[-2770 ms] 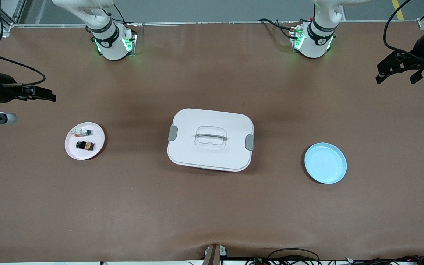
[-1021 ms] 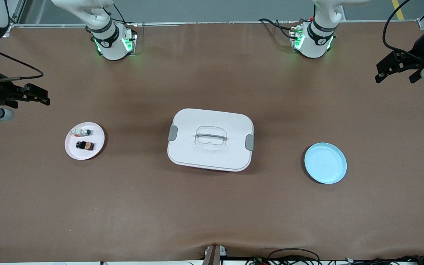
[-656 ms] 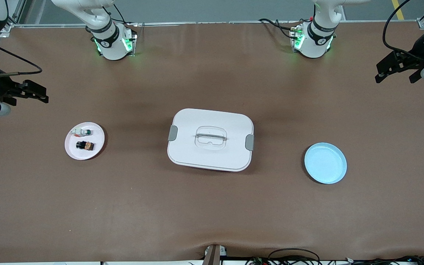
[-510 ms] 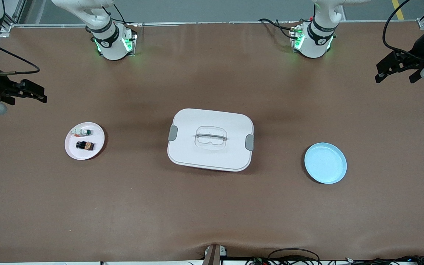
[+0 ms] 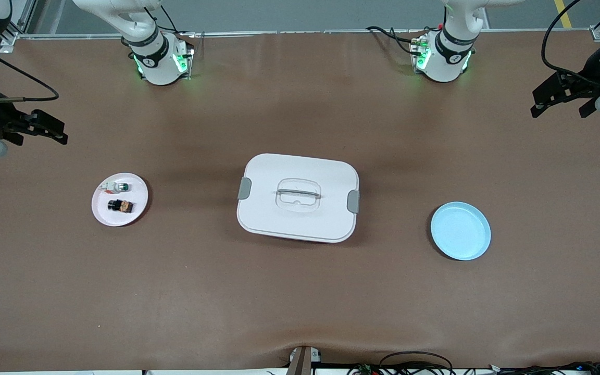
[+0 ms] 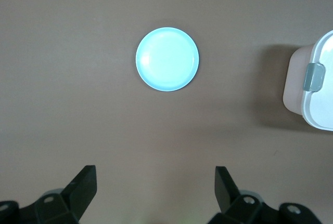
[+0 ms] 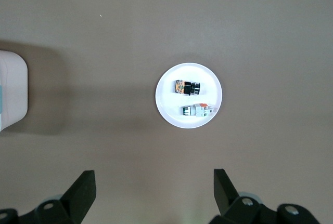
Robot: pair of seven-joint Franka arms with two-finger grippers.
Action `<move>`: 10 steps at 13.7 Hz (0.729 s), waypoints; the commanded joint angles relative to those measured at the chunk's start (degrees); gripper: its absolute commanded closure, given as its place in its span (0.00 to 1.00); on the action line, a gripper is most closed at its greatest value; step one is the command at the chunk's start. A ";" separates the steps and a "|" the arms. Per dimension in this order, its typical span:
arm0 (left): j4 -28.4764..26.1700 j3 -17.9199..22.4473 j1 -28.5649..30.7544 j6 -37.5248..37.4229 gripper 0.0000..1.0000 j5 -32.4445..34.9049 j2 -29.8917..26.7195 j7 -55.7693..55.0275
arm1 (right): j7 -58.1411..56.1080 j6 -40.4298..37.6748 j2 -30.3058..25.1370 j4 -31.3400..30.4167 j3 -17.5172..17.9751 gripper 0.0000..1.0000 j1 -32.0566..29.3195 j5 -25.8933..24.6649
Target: Transfer orange switch to right arm and place
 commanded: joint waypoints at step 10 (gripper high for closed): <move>0.12 -0.11 0.00 -0.78 0.00 0.49 -0.62 -0.41 | 4.21 0.41 -3.38 -2.63 0.24 0.00 0.18 0.87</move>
